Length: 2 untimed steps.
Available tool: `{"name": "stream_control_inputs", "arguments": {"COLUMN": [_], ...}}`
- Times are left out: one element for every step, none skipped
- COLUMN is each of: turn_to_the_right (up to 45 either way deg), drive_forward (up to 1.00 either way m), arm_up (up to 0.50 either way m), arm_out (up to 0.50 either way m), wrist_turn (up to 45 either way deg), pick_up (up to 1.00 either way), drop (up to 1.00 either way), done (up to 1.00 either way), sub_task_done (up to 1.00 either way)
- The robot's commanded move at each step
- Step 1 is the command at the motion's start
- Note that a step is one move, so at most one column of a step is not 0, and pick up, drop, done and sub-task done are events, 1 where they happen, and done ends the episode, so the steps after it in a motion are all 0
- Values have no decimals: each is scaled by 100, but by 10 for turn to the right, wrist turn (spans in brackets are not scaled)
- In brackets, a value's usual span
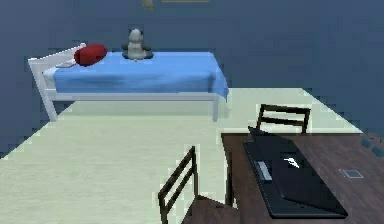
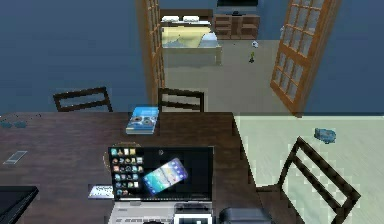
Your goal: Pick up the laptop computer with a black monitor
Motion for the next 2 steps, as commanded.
{"name": "stream_control_inputs", "arguments": {"turn_to_the_right": [0, 0], "drive_forward": [0, 0], "arm_up": [0, 0], "arm_out": [0, 0], "wrist_turn": [450, 450], "pick_up": [0, 0], "drop": [0, 0], "done": [0, 0], "sub_task_done": [0, 0]}}
